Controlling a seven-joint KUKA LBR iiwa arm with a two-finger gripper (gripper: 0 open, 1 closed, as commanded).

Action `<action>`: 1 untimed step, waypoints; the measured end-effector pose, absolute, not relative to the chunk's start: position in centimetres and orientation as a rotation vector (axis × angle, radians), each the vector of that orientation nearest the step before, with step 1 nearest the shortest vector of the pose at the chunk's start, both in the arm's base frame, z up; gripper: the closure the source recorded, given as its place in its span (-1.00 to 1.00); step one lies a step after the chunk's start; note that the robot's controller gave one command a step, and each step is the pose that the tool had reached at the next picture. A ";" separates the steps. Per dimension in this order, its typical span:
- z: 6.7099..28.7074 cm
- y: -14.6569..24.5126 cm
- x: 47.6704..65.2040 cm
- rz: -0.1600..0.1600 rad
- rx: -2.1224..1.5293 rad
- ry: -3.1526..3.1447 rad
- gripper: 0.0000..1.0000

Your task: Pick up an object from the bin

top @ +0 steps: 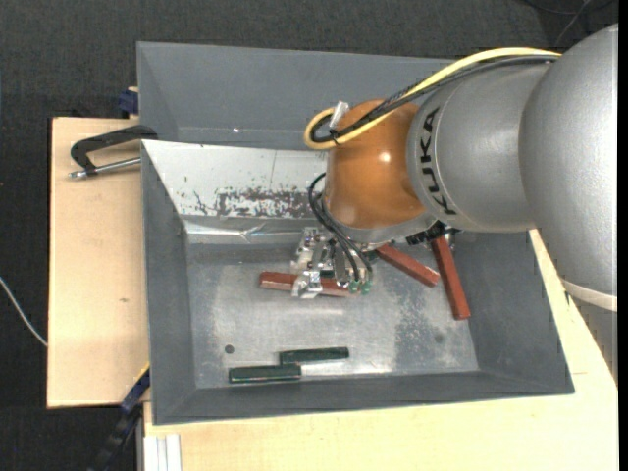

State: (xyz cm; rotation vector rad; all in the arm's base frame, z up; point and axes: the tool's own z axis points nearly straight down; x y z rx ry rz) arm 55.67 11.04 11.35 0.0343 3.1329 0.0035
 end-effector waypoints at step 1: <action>11.9 11.1 55.7 0.004 0.034 3.132 1.00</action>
Offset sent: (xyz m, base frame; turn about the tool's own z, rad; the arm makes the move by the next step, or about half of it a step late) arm 0.0002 0.0000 0.0387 0.0000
